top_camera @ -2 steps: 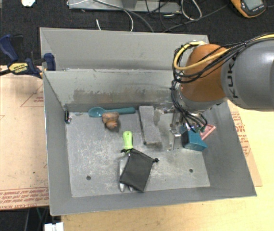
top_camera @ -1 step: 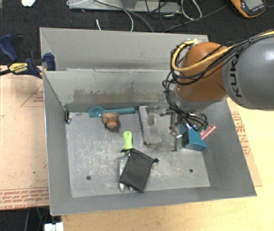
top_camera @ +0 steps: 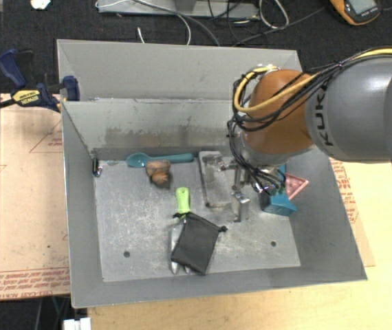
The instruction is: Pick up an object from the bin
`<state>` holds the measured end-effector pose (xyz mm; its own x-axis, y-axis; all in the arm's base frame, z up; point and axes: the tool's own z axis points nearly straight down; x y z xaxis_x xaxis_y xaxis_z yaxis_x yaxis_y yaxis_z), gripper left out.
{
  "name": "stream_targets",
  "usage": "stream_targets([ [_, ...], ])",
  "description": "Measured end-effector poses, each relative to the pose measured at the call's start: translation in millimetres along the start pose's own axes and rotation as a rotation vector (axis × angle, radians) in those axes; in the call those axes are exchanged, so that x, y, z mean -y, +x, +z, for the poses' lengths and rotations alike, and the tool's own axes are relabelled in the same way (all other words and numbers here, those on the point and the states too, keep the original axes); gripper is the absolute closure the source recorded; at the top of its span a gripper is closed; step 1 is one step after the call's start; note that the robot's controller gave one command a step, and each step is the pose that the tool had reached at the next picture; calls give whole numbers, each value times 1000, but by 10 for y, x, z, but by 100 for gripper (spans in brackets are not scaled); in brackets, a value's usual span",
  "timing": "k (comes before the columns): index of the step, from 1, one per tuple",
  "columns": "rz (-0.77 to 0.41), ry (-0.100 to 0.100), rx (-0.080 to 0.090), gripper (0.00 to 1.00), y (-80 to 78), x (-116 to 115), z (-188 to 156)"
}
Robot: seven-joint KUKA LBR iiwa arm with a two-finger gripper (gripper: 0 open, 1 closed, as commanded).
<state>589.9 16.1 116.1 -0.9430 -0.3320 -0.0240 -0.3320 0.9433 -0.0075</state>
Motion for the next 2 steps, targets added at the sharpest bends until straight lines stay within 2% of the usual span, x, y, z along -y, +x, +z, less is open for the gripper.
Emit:
stream_targets([
  [1, -92, 0, 3, 0, 142, -276, 96],
  [2, -102, -5, -2, 0, 235, -693, 444],
])
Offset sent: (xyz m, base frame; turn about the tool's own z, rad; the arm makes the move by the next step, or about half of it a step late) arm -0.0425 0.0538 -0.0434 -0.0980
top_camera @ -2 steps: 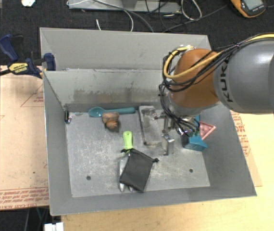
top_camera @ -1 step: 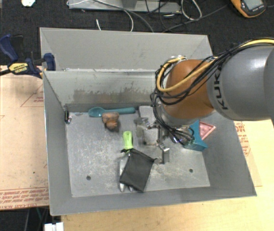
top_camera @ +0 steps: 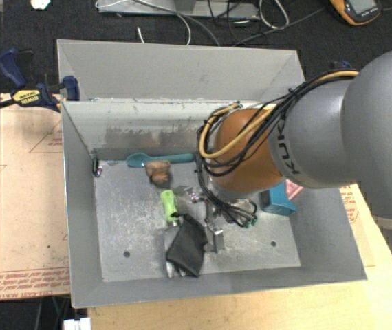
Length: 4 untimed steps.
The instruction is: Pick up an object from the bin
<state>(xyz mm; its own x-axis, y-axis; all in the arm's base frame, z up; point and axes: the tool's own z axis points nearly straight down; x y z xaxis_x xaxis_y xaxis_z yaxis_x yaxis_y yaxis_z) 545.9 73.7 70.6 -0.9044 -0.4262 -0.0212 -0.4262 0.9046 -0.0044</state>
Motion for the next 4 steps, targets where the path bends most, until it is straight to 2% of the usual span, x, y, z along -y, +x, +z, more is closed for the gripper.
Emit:
stream_targets([
  [1, 28, 6, 5, 0, 15, -171, -10],
  [2, -219, 6, 7, 100, -323, -334, -169],
  [3, -219, 6, 7, 100, -323, -334, -169],
  [4, -265, 4, 3, 100, -306, -449, -808],
])
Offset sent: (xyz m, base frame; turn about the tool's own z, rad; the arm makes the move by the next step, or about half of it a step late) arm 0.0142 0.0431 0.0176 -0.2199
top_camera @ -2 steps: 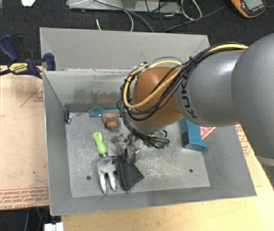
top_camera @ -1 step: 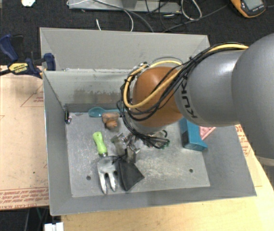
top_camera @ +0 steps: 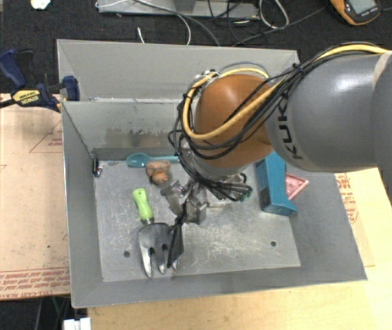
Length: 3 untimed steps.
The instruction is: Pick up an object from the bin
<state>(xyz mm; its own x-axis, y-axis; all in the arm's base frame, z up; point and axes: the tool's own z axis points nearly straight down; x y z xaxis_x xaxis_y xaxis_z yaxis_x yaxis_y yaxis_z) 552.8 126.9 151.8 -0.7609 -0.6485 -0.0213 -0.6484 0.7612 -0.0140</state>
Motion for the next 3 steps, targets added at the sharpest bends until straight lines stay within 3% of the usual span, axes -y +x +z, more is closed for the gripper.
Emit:
stream_targets([
  [1, -267, 7, 10, 100, -156, 235, 110],
  [2, -624, 4, 8, 100, 274, 44, 742],
  [3, -578, 2, 7, 100, 130, 176, 89],
])
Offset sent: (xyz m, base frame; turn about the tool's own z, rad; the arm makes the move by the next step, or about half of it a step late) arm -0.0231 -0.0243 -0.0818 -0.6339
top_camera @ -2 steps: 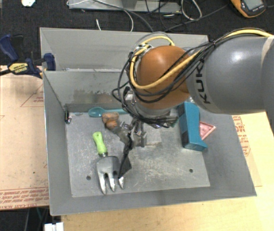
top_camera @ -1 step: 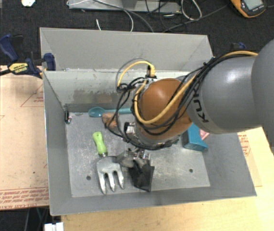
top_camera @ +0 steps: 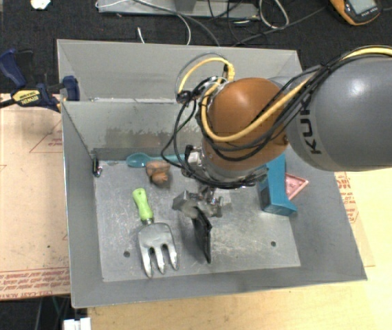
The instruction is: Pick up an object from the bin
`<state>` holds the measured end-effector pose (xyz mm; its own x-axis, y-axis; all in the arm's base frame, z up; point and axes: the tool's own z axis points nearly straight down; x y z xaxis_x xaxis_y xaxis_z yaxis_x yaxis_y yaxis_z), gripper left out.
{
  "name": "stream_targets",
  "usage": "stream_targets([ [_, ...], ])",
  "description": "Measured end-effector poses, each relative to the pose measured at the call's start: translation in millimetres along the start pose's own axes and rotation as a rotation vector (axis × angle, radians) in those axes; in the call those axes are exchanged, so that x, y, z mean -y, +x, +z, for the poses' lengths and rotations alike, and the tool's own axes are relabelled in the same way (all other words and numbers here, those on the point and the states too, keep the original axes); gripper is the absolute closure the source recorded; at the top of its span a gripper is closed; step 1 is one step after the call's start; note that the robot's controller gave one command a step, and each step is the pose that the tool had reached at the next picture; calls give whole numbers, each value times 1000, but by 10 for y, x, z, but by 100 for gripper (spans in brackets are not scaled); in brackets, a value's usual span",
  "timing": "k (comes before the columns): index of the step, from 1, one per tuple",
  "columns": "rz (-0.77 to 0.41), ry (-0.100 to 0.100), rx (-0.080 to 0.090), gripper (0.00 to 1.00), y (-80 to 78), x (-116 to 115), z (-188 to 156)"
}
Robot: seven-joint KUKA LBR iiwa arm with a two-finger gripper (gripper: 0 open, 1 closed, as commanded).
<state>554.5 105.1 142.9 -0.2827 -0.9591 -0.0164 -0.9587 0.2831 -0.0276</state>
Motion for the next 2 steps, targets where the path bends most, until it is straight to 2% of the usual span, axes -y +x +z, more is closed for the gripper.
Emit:
stream_targets([
  [1, 2, 5, 2, 100, -4, 52, -502],
  [2, 26, 3, 2, 100, 639, 50, -135],
])
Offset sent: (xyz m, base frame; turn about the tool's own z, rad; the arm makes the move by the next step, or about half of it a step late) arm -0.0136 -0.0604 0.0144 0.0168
